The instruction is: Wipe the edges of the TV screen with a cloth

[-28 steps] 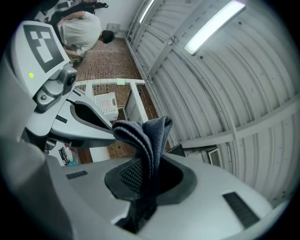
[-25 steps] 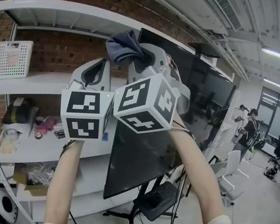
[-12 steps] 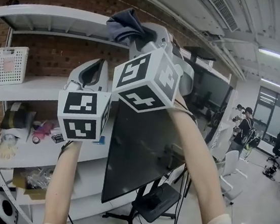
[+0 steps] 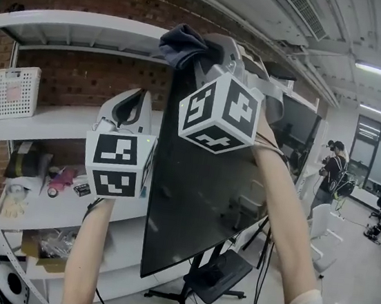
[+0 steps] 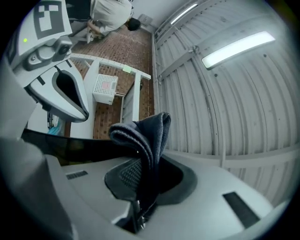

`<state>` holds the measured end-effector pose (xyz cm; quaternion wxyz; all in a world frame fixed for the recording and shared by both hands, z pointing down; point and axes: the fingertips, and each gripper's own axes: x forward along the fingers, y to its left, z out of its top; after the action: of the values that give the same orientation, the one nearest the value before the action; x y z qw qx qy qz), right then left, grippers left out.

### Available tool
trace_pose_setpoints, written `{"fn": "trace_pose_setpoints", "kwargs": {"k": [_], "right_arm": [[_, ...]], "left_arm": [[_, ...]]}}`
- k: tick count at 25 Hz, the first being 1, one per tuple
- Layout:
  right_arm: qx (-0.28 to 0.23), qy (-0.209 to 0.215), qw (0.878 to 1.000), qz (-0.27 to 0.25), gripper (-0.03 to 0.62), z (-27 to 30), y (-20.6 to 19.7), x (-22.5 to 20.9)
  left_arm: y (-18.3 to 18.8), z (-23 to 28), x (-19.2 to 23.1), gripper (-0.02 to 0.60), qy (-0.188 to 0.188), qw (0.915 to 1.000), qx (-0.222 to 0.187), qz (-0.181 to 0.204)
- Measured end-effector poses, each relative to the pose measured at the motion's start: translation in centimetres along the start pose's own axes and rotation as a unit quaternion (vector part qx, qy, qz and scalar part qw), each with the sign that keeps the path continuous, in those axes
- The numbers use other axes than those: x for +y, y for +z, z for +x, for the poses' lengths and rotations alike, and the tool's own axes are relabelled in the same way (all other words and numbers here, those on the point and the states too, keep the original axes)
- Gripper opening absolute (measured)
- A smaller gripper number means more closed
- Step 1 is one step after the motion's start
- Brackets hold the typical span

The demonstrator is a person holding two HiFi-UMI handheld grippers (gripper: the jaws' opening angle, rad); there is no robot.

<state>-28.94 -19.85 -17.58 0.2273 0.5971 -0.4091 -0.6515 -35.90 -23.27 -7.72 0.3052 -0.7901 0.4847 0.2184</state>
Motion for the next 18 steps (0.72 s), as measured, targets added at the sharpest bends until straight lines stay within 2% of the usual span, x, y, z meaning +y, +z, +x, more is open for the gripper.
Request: {"fn": "trace_pose_setpoints", "kwargs": {"k": [10,15,18], "right_arm": [[-0.002,0.023,0.997,-0.071,0.049,-0.2,-3.1,1.6],[-0.01,0.027,0.997,-0.075,0.049,0.1,-5.2,1.9],[-0.013,0.038,0.996,-0.075,0.049,0.4,-7.8,1.7]], "left_arm": [[-1.5,0.4,-0.1,0.015,0.015,0.9998,0.01,0.008],[0.5,-0.8,0.9,0.015,0.067,0.9975,-0.005,0.021],[2.7,-0.9,-0.7,0.015,0.083,0.9957,-0.015,0.036]]}}
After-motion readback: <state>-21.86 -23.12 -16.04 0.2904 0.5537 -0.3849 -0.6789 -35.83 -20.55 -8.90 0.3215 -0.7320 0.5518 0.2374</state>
